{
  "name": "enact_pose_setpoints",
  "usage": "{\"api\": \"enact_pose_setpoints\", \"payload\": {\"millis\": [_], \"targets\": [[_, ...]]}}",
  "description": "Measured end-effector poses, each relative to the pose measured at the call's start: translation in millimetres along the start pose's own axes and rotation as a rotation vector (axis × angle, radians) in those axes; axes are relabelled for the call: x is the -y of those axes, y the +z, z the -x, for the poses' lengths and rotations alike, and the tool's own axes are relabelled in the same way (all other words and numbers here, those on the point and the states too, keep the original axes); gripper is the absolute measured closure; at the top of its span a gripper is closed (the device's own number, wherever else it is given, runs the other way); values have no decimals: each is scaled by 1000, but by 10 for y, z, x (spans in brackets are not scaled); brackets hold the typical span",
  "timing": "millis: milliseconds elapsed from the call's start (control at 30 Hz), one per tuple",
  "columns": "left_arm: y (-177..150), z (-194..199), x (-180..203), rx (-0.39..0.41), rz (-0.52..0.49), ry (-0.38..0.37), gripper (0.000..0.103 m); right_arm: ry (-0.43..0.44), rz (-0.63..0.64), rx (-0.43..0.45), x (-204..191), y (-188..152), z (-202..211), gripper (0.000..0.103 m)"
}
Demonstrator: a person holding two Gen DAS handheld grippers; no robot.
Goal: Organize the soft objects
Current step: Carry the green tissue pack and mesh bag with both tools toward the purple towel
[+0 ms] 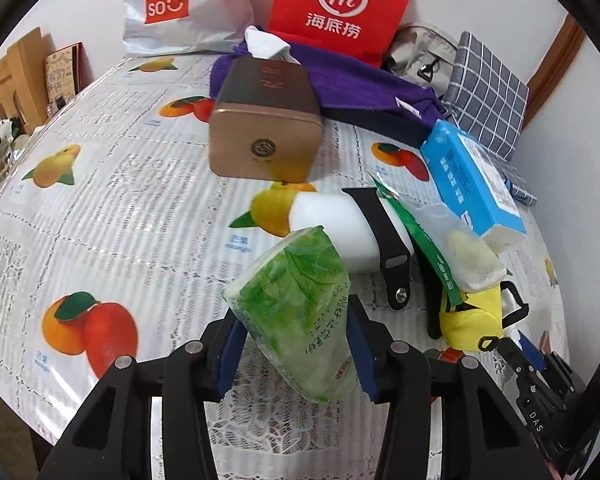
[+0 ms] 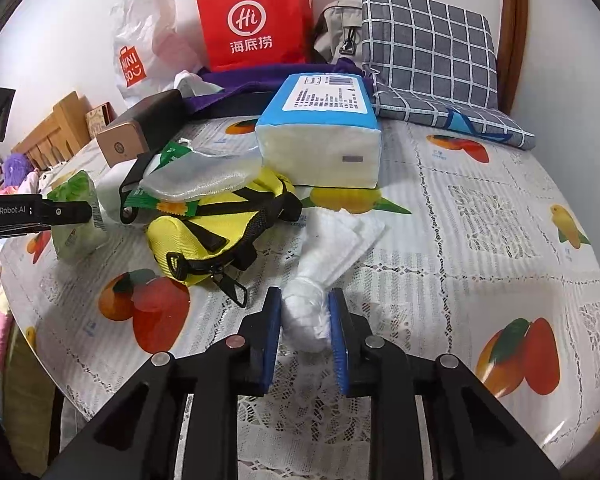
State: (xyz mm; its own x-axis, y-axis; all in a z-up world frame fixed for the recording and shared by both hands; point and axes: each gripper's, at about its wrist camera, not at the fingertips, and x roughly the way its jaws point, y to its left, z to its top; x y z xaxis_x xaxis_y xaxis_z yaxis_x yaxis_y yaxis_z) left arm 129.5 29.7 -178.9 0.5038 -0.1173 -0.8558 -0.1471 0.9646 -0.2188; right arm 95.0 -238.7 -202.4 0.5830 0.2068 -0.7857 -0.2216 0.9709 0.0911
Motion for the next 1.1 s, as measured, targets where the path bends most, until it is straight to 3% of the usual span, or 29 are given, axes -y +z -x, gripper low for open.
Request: {"api": "enact_pose_setpoints", "payload": {"millis": [1100], "targets": [[497, 604, -14, 139, -18, 17, 58, -38, -13, 143, -72, 749, 573, 80]]}}
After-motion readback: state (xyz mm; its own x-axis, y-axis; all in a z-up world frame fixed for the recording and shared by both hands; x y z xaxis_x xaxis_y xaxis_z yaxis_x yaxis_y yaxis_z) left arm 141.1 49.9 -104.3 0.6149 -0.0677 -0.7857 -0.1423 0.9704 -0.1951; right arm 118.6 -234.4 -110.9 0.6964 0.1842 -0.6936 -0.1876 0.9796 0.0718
